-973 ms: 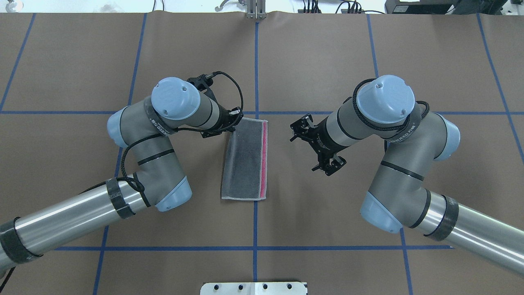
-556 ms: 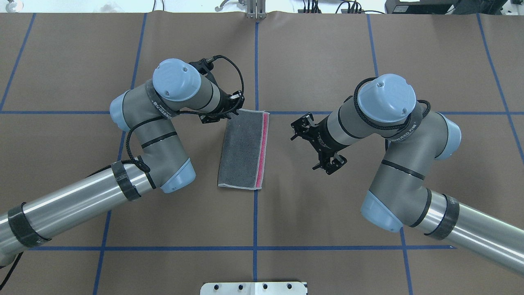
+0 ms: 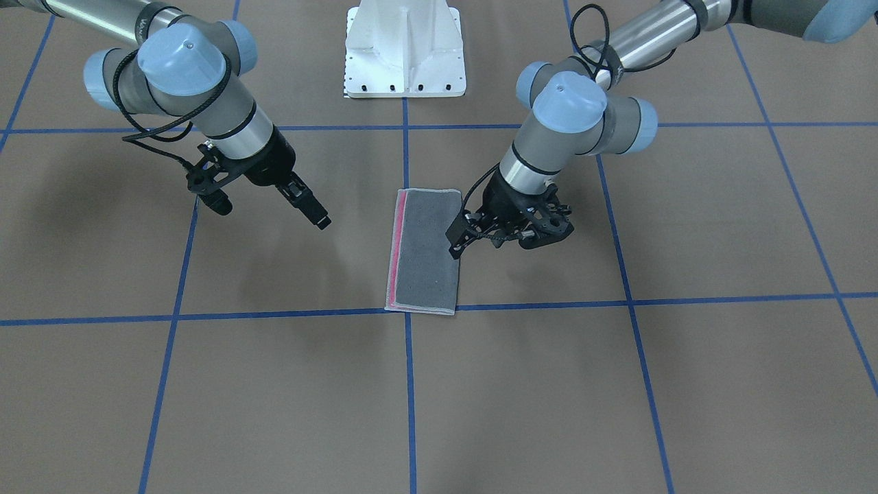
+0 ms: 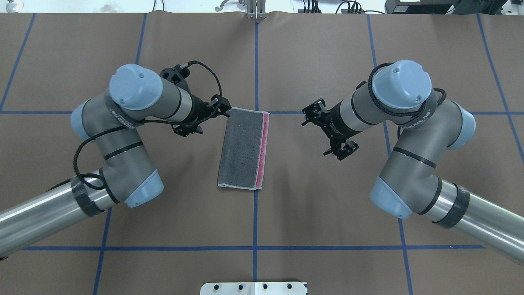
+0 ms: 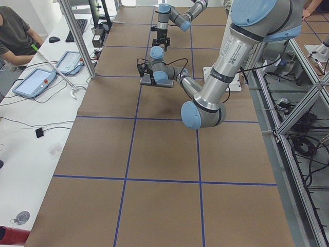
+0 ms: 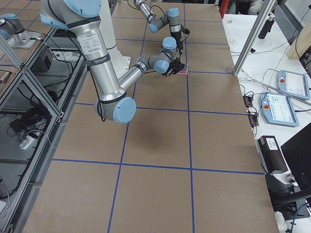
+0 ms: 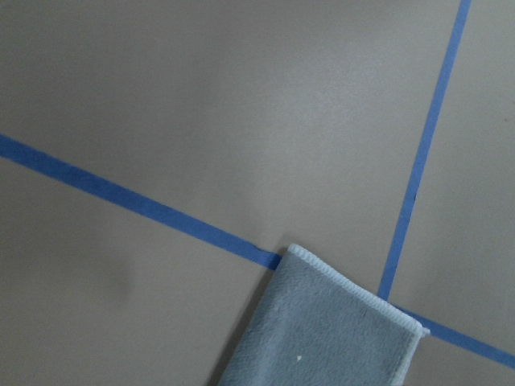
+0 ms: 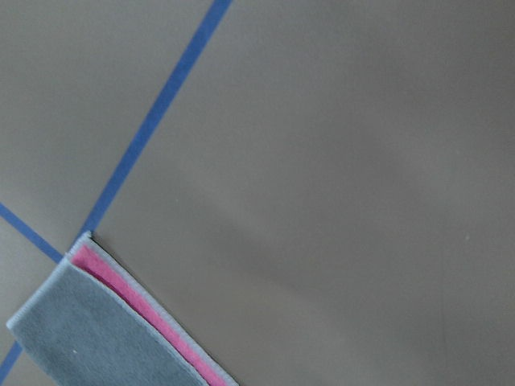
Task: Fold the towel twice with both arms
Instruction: 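Drag the towel end with the left gripper while the right gripper approaches, then grasp the near end of the towel strip with the left gripper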
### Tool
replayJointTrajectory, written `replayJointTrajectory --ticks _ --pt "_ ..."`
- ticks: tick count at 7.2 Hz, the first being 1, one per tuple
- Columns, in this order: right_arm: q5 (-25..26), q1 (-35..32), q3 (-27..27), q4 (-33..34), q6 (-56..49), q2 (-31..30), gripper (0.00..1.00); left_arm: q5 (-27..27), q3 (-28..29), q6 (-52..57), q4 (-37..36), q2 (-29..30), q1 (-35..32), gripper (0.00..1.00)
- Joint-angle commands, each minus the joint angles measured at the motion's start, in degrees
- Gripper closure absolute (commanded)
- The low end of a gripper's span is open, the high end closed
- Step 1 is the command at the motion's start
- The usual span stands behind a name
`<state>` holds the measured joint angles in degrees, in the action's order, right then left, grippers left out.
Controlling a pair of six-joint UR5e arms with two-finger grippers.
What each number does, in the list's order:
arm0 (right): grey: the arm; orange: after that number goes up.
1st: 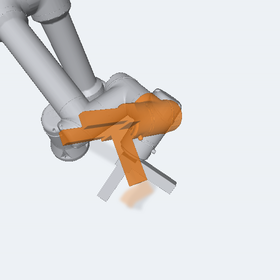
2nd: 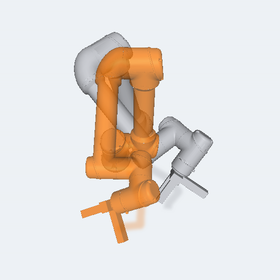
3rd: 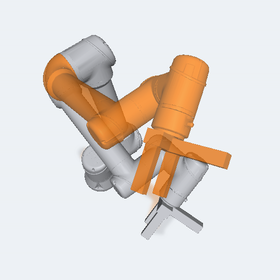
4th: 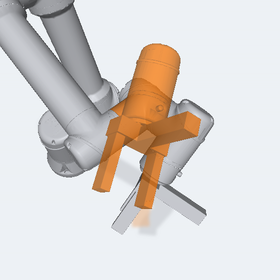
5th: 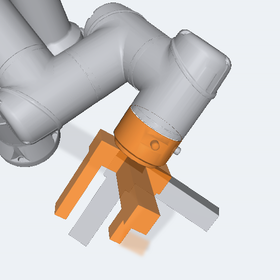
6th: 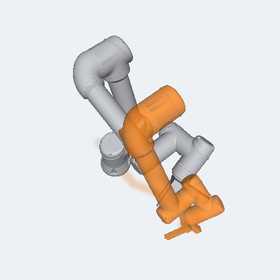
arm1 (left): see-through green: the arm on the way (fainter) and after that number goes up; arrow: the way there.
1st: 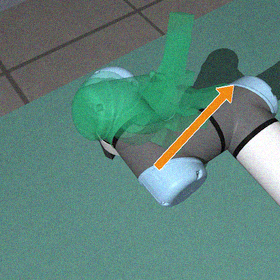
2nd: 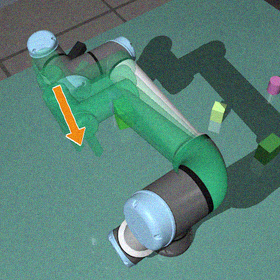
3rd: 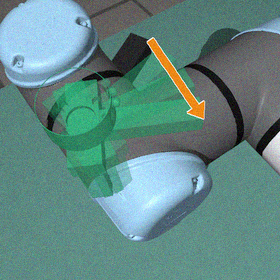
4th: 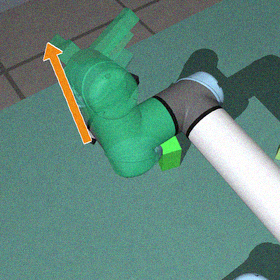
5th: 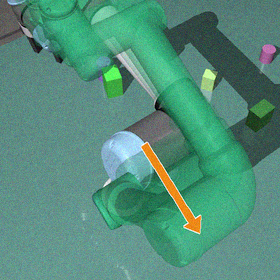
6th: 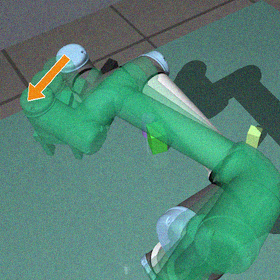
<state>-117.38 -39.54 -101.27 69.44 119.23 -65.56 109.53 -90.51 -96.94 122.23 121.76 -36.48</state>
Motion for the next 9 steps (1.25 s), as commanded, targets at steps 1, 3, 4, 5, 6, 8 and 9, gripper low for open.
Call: replayJointTrajectory --ticks 1,3,4,5,6,8,9 --pt "-0.39 -3.17 0.11 -0.09 -5.99 -2.63 0.0 -0.46 -4.85 -6.12 -0.06 -3.37 2.8 0.32" --pt "-0.39 -3.44 0.11 -0.09 -6.99 -3.43 0.0 -2.55 -4.77 -10.88 -0.06 -3.46 7.72 0.48" --pt "-0.3 -3.36 0.11 -0.18 -6.99 -4.48 0.0 -4.48 -4.76 -12.04 -0.06 -3.54 9.92 0.49" --pt "-0.3 -3.44 -0.15 -0.35 -6.99 -5.01 0.0 -4.59 -4.76 -11.96 -0.15 -3.89 10.29 0.51" --pt "-0.3 -3.36 -0.24 -0.36 -6.99 -4.93 0.0 -4.68 -4.76 -11.44 -0.06 -4.85 10.38 0.51" --pt "-0.39 -3.36 -0.41 -0.36 -6.99 -4.93 0.0 -5.72 -4.24 -11.43 -0.06 -4.95 10.9 0.51" --pt "-0.39 -3.36 -0.41 -0.36 -6.99 -4.93 0.0 -5.82 -4.24 -11.78 -0.06 -4.78 11.43 0.51"
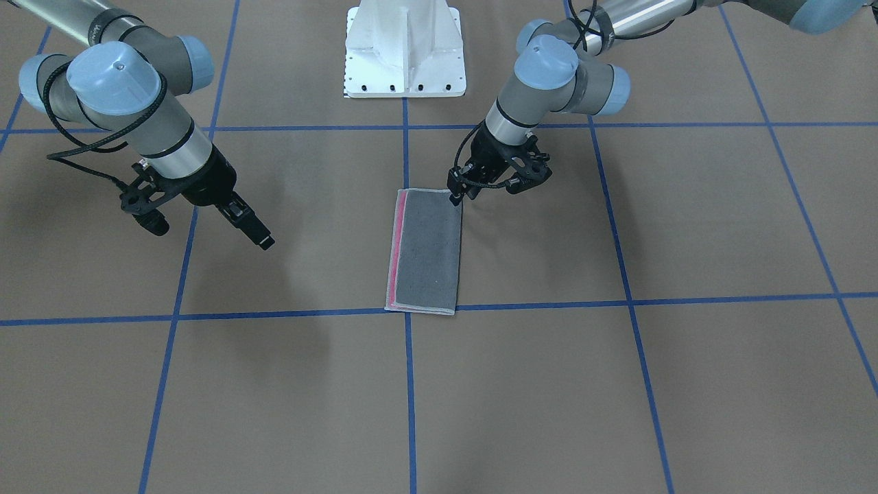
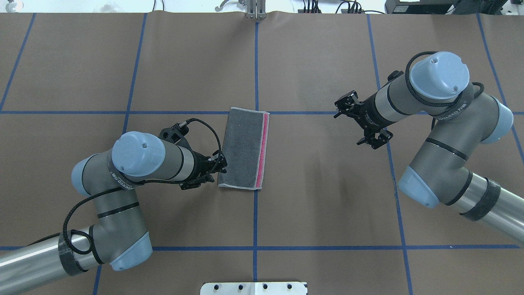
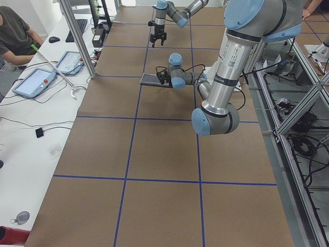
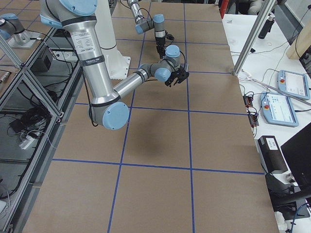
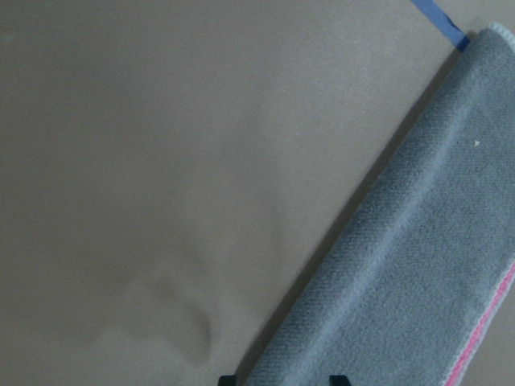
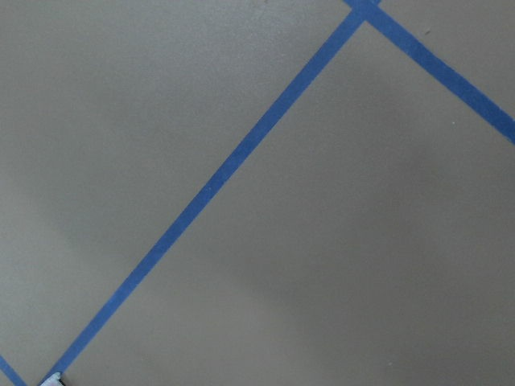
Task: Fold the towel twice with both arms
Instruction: 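Grasp the near end of the towel strip with the left gripper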
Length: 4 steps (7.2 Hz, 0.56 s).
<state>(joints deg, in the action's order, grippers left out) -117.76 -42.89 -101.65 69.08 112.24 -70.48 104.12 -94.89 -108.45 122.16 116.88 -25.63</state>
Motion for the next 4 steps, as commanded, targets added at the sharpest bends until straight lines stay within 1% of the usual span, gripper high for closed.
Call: replayJointTrajectory --ticks 1,4 --pt "-0.01 0.0 -0.04 0.0 0.0 -0.01 0.0 -0.49 0.15 -0.35 0.0 0.01 1.19 0.51" --pt "-0.01 0.0 -0.04 0.0 0.0 0.25 0.0 -0.5 0.41 -0.35 -0.08 -0.08 1.46 0.54"
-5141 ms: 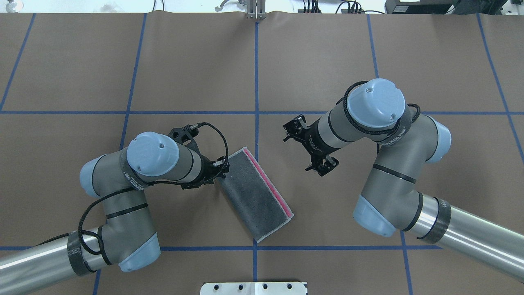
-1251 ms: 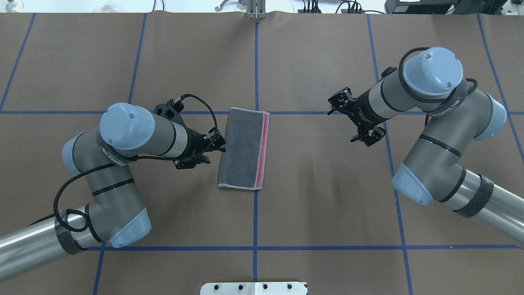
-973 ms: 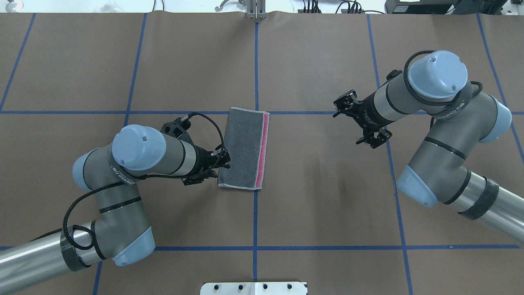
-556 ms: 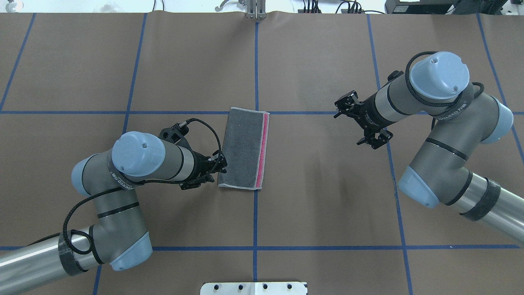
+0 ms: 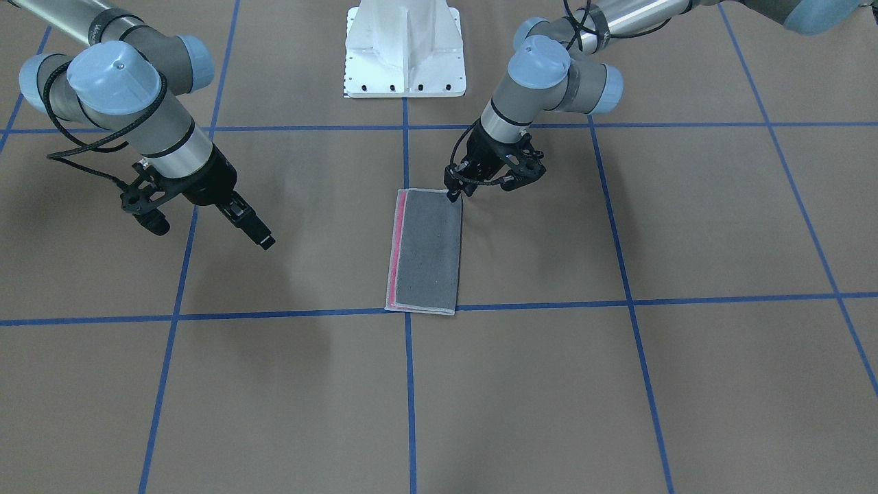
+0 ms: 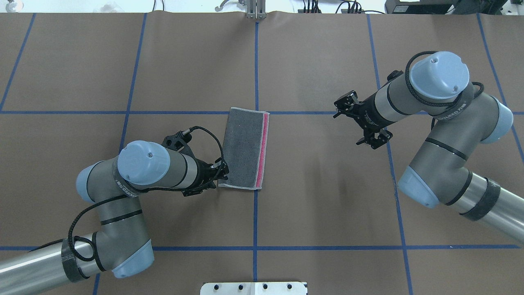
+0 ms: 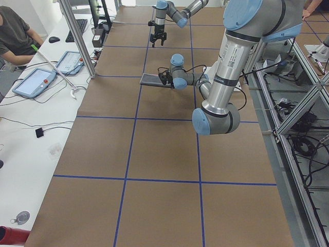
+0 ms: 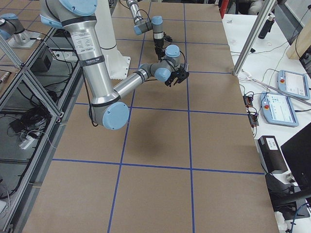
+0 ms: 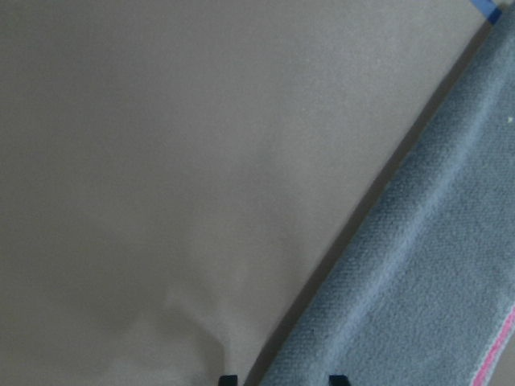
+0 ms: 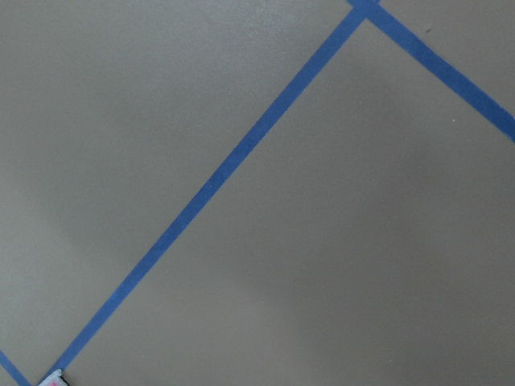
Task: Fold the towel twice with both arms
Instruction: 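Grasp the near end of the towel strip with the left gripper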
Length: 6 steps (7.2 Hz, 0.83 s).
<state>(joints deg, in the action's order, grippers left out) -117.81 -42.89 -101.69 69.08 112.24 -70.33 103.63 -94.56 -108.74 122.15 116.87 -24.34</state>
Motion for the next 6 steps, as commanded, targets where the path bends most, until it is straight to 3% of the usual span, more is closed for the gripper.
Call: replayJointTrajectory --ticks 1,6 --pt "-0.05 0.0 -0.09 0.0 0.0 0.11 0.0 -0.01 0.16 0.02 -0.07 0.02 0.35 0.54" --pt "0.04 -0.09 -0.09 0.09 0.0 0.02 0.0 -0.01 1.04 -0.06 -0.16 0.63 1.32 0.58"
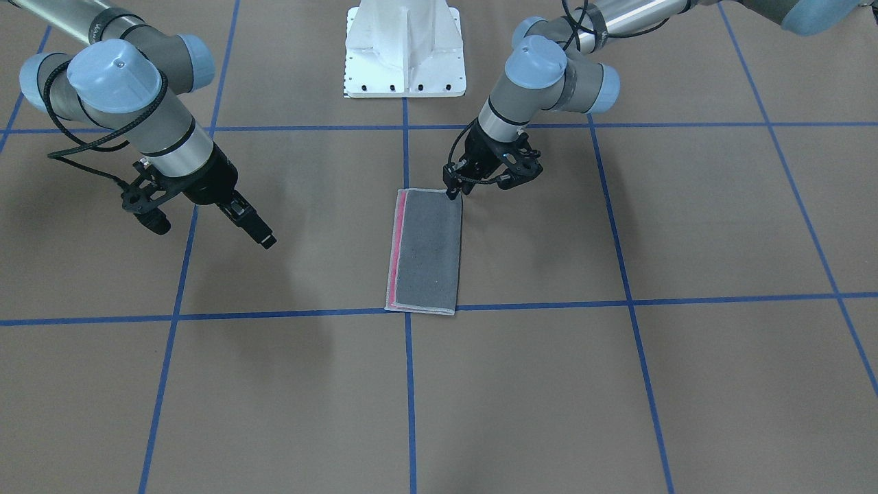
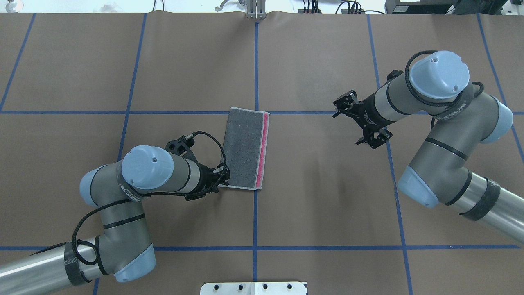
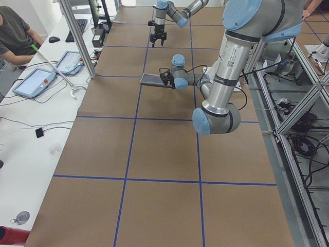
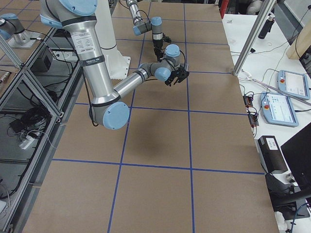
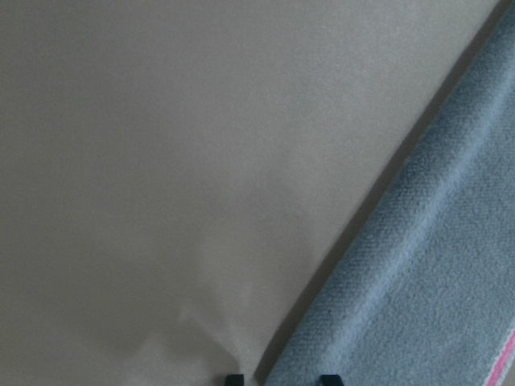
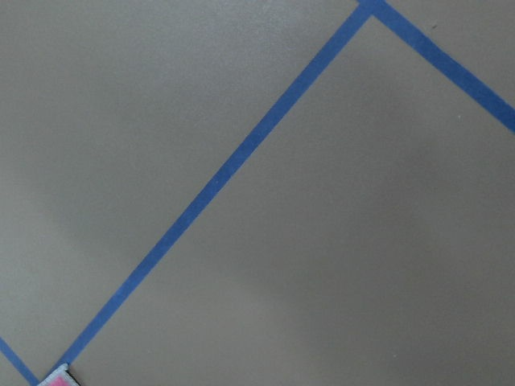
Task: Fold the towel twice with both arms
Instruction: 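Grasp the near end of the towel strip with the left gripper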
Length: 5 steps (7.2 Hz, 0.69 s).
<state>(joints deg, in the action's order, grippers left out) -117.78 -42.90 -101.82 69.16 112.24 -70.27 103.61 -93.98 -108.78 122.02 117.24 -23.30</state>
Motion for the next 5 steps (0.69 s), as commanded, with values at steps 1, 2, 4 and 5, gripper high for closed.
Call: replayJointTrajectory --ticks 1,2,4,5 --pt "0.0 -0.07 0.22 0.01 0.0 -0.04 0.0 0.01 0.55 0.05 -0.02 0.26 0.28 0.59" --pt "0.0 -0.16 0.22 0.01 0.0 0.05 0.0 0.01 0.47 0.06 -0.02 0.35 0.28 0.69" --pt "0.0 -0.16 0.22 0.01 0.0 0.05 0.0 0.01 0.29 0.06 0.06 0.35 0.19 1.0" --pt "0.0 -0.16 0.22 0.1 0.0 0.05 0.0 0.01 -0.15 0.06 0.06 0.44 0.19 1.0"
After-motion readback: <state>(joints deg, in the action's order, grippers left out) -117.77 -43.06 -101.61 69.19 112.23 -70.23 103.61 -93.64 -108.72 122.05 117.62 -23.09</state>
